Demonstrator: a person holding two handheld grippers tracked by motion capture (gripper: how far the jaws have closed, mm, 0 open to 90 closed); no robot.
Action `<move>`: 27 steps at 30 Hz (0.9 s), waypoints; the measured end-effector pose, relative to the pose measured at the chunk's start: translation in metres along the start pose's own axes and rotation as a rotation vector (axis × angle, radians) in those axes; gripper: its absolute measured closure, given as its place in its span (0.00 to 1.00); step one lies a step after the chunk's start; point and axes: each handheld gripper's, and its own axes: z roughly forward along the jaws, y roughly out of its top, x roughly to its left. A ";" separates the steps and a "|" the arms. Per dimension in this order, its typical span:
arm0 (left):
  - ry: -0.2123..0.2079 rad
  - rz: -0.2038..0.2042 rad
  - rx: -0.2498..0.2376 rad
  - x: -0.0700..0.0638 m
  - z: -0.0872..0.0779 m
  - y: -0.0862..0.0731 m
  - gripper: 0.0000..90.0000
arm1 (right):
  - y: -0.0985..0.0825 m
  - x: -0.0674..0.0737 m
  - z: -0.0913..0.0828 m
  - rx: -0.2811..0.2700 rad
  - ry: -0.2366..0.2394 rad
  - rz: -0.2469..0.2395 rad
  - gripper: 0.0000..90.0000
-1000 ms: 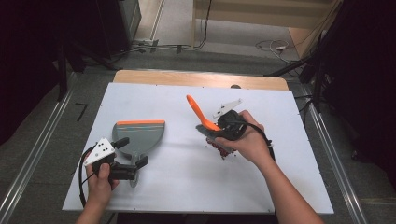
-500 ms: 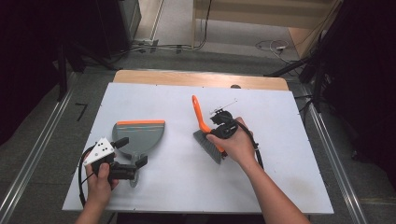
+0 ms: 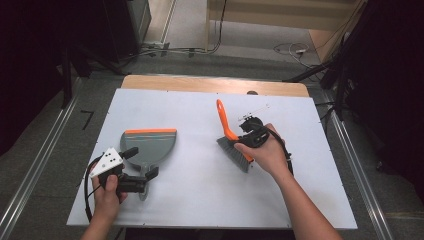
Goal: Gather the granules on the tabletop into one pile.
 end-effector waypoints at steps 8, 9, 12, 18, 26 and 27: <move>0.002 0.000 0.001 0.000 0.000 0.000 0.00 | -0.016 -0.010 -0.029 -0.021 0.010 -0.072 0.76; 0.002 0.000 0.003 0.000 0.000 0.000 0.00 | -0.019 -0.012 -0.032 -0.023 0.006 -0.075 0.76; 0.002 0.002 0.005 -0.001 0.001 0.000 0.00 | -0.027 -0.022 -0.041 -0.038 -0.035 -0.037 0.76; 0.002 0.001 0.006 -0.001 0.001 0.000 0.00 | -0.042 -0.047 -0.051 -0.053 -0.132 0.083 0.76; -0.001 0.003 0.003 -0.003 0.002 0.001 0.00 | -0.033 -0.060 -0.028 -0.020 -0.196 0.179 0.76; -0.001 0.004 0.004 -0.003 0.002 0.000 0.00 | -0.031 -0.060 -0.026 -0.024 -0.194 0.185 0.76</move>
